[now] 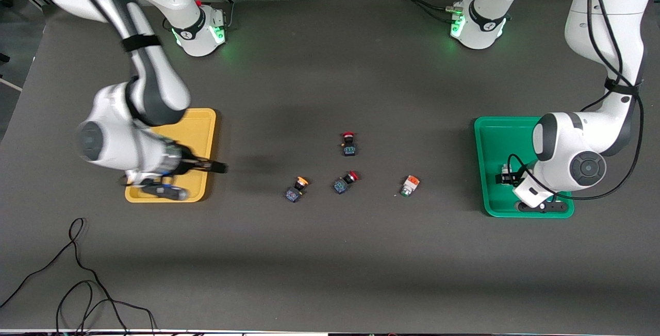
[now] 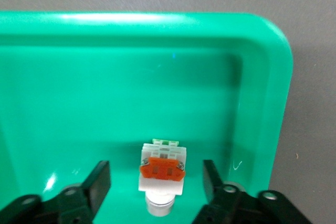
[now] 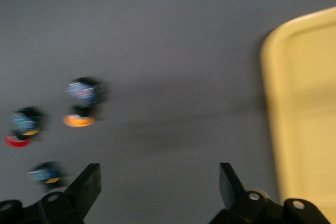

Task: Place green and yellow buttons in trays
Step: 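Carry both buttons into the same-coloured trays and open both grippers, then reach both grippers to the second yellow-capped and green-capped buttons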

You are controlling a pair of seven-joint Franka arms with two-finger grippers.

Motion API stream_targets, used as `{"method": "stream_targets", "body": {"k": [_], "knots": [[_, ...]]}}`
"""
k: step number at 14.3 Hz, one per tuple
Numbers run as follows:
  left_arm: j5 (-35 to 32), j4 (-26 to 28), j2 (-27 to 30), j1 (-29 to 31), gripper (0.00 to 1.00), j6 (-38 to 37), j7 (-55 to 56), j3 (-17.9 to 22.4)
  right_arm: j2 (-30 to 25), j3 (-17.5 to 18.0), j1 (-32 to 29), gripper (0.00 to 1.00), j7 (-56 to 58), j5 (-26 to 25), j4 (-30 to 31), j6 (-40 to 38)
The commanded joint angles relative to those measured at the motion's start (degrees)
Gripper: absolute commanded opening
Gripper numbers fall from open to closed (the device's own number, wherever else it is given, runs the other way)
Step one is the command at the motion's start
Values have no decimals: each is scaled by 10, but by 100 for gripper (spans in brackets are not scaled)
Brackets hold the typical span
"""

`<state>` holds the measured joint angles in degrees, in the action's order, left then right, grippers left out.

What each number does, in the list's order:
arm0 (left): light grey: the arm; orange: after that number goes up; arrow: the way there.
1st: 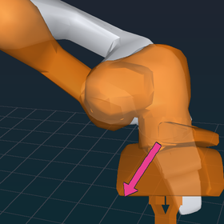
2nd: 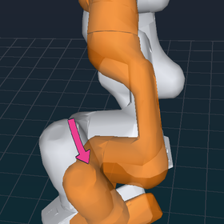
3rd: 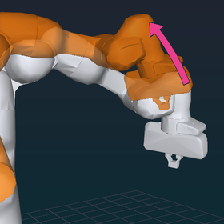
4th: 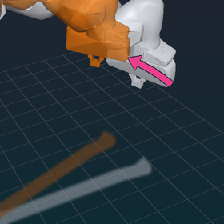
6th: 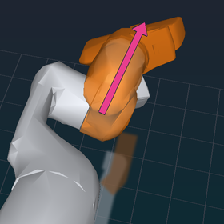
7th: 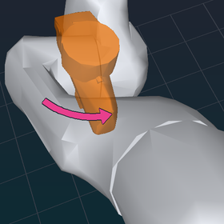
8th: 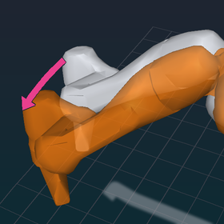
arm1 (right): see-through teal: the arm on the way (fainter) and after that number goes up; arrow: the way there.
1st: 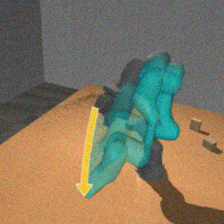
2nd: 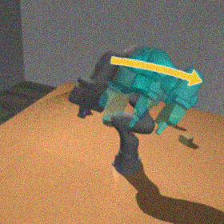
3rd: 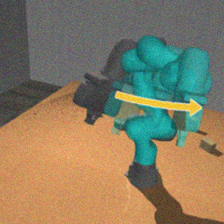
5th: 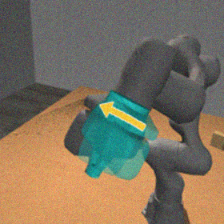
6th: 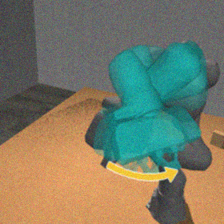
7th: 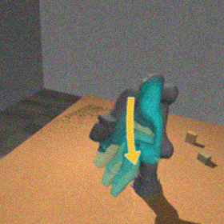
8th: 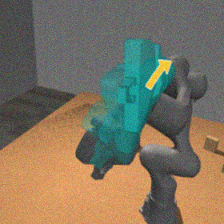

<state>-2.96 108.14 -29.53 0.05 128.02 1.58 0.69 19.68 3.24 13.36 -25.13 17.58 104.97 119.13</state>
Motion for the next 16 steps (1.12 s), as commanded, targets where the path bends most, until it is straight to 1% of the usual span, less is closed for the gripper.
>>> {"method": "stream_targets", "body": {"k": [1,2,4,5,6,8,9,11,12,13,15,16], "knots": [[-5,-55,51,11,100,-106,-36,-4,65,75,-15,100,-125,-38,-85,-9],[1,-90,64,12,100,-164,-50,-5,86,110,-15,100,-177,-73,-107,-7],[3,-177,73,13,100,-252,-62,-6,124,161,-12,100,-244,-163,-129,-7],[7,-209,73,12,100,-279,-68,-8,145,178,-11,100,-271,-183,-138,-3],[14,-228,73,7,100,-291,-69,-9,169,186,-9,100,-296,-189,-154,13],[23,-236,73,-5,100,-292,-57,-14,210,190,9,100,-319,-194,-171,51],[34,-236,73,-18,100,-292,-45,-21,228,190,7,100,-323,-199,-172,78],[44,-237,70,-52,100,-284,15,-22,262,190,5,100,-342,-199,-189,115],[45,-239,66,-78,100,-284,31,-22,282,188,6,100,-352,-205,-207,121],[46,-241,65,-103,100,-276,36,-22,297,188,7,100,-355,-225,-220,121],[44,-240,48,-150,100,-255,38,-22,302,189,8,100,-380,-246,-223,121],[44,-239,45,-170,100,-249,37,-22,304,188,8,95,-382,-248,-223,121]]}}
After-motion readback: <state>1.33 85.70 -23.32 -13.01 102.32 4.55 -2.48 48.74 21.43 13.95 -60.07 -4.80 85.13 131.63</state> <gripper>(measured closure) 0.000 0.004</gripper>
